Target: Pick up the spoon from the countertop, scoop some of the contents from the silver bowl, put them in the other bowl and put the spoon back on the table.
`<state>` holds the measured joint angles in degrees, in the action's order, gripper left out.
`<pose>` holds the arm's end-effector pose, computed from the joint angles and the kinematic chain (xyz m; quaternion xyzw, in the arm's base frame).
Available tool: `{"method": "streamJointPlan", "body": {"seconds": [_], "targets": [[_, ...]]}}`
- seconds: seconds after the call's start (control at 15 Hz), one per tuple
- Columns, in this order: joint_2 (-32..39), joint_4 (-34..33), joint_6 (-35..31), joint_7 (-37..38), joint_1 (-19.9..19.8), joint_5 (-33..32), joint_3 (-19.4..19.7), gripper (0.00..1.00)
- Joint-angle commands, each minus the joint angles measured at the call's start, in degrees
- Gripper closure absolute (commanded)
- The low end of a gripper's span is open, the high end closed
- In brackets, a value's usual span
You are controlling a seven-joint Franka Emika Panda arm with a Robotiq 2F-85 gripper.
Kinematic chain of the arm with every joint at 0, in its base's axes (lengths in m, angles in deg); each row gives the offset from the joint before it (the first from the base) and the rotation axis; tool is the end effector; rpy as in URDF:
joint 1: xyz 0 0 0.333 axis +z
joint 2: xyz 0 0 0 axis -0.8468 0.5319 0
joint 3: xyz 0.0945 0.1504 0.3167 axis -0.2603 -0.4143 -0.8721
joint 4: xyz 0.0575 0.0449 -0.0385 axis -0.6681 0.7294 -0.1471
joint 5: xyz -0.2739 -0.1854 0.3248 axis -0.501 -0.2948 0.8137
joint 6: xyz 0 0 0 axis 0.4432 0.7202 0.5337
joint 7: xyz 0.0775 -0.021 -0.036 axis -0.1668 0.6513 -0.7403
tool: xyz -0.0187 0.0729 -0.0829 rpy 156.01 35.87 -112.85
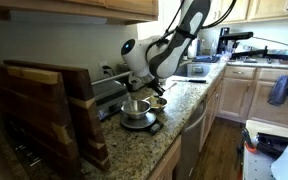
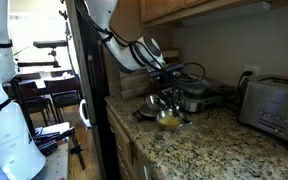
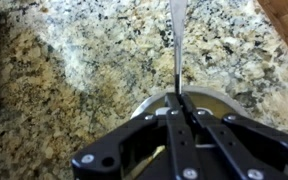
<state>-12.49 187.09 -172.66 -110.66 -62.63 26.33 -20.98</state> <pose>0.6054 -0.0414 0.2335 0.7824 0.5243 -0.1787 0.2847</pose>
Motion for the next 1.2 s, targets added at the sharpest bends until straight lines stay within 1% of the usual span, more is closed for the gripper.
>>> {"method": "streamJointPlan", "body": {"seconds": [0.0, 0.53, 1.13], "targets": [[-5.89, 4.23, -2.19, -4.56, -0.27, 3.48, 0.36, 0.97], [-9.76, 3.89, -0.72, -11.88, 1.50, 7.80, 0.23, 0.97], [-8.75, 2.38, 0.16, -14.69, 5.53, 9.42, -1.40, 0.97]]}}
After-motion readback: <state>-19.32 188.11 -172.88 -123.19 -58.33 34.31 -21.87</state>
